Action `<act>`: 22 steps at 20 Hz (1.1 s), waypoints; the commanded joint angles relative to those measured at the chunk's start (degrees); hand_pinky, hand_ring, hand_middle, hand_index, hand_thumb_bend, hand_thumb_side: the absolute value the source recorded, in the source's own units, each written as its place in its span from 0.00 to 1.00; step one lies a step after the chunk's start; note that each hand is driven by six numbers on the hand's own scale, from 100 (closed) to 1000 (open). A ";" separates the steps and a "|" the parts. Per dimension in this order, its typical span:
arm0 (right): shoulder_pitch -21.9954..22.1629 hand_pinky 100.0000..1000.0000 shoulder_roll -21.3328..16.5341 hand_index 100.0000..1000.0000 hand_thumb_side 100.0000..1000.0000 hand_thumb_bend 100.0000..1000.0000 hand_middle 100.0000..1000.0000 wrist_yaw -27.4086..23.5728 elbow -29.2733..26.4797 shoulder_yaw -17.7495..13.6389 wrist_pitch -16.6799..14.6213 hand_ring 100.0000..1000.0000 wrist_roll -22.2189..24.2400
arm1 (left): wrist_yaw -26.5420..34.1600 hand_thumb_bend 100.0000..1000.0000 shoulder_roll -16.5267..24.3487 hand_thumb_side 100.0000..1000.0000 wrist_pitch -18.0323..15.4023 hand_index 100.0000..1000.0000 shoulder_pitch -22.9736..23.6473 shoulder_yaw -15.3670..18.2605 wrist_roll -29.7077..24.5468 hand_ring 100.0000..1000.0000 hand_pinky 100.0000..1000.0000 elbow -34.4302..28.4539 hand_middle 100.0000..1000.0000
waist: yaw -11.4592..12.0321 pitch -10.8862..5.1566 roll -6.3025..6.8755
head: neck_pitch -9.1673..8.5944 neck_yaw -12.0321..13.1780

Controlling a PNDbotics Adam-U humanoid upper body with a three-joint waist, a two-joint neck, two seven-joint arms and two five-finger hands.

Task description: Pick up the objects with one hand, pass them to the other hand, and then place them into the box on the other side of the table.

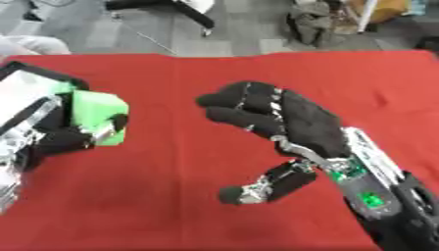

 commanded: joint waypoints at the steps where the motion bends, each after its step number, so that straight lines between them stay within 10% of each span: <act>1: -0.36 0.78 -0.90 1.00 0.30 0.40 0.88 -0.16 -0.06 -1.14 0.21 0.78 -0.84 | -7.38 0.40 2.02 0.22 6.86 0.32 -4.26 4.79 9.79 0.37 0.66 12.35 0.15 | -0.50 -0.80 0.22 | -1.50 7.11; 9: -0.18 0.79 -0.67 1.00 0.32 0.36 0.88 -0.77 -0.62 -1.39 -0.45 0.77 -0.84 | -10.00 0.55 1.33 0.42 5.06 0.53 -14.09 11.85 26.12 0.53 0.71 47.68 0.37 | -4.62 0.28 -0.26 | -5.01 13.83; 16: 0.42 0.79 -1.19 1.00 0.33 0.35 0.87 -1.04 -1.05 -1.91 -0.89 0.77 -0.11 | -6.99 0.94 1.70 0.91 -2.95 0.87 -14.28 10.98 33.35 0.91 0.94 49.08 0.82 | -6.56 0.72 -0.83 | -6.31 14.58; 22: 1.41 0.79 -1.42 1.00 0.33 0.33 0.87 -0.87 -0.91 -2.93 -0.75 0.77 -0.09 | -6.21 0.91 3.08 0.85 -7.78 0.82 -14.45 11.12 34.47 0.90 0.93 40.82 0.80 | -6.07 0.37 -0.81 | -5.88 13.46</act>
